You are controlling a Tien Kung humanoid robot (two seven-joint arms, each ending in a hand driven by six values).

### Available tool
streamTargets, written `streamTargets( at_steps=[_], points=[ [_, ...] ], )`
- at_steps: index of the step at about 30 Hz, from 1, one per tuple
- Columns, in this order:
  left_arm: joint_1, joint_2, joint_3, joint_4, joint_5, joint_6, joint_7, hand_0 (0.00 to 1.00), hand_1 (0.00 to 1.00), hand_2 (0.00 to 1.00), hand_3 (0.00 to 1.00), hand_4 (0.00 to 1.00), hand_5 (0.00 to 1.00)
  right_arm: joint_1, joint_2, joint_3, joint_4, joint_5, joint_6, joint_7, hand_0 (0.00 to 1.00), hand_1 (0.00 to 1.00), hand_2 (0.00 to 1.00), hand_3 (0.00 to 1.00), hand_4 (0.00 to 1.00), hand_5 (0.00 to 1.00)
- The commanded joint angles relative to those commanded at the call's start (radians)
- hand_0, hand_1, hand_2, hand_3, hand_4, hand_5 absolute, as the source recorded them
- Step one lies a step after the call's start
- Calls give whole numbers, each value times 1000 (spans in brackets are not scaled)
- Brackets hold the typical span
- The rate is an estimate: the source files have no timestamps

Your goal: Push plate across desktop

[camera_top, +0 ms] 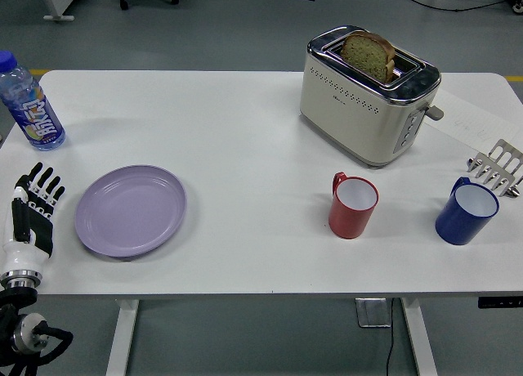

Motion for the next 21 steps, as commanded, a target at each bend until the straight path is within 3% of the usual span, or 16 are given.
streamTargets(
  at_steps=[21],
  points=[
    [-10, -10, 82, 4, -48, 0, -19, 886, 904, 927, 902, 504, 998, 9, 0, 1, 0, -3, 0, 0, 632, 563, 658, 612, 167, 316]
  ],
)
